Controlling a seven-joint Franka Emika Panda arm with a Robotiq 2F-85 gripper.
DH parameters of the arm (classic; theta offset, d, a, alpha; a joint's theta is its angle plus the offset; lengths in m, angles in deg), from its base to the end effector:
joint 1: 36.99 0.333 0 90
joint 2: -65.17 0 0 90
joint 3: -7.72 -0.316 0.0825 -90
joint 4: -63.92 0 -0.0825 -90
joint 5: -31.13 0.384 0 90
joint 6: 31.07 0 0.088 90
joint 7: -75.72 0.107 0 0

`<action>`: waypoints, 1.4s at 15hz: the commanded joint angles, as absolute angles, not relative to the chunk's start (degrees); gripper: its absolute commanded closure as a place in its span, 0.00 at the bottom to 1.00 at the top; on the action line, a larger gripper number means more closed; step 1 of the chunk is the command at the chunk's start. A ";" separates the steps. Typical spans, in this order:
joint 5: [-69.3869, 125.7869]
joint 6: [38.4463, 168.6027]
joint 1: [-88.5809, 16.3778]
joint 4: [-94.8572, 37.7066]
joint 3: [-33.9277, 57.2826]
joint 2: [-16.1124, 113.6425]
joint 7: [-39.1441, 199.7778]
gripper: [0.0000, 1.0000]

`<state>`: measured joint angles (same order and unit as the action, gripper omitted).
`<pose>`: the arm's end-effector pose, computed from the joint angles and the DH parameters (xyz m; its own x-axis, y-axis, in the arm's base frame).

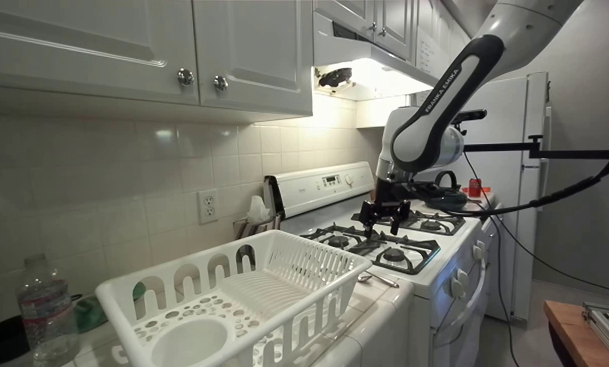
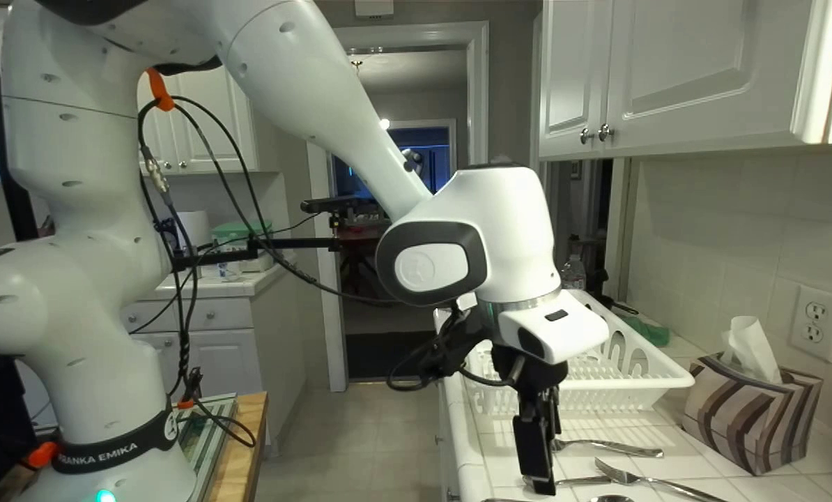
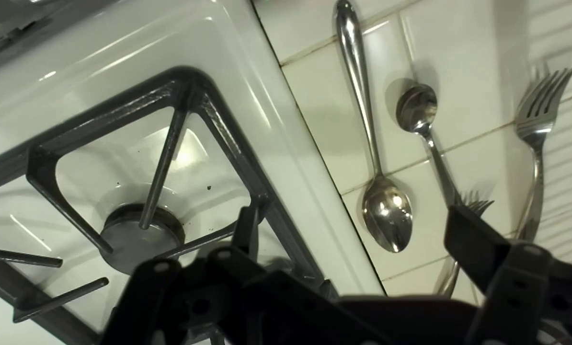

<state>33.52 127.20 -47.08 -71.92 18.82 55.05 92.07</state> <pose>0.4925 -0.1933 0.2736 0.7531 -0.6231 0.2112 -0.6281 -0.7765 -0.0512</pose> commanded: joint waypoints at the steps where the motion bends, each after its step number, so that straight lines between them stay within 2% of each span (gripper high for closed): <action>1: 32.28 127.50 -46.06 -72.12 19.95 55.74 92.60 0.00; 21: 35.52 140.69 -46.74 -66.15 16.44 41.06 84.85 0.00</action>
<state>33.44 138.78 -45.70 -68.10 17.94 44.14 87.23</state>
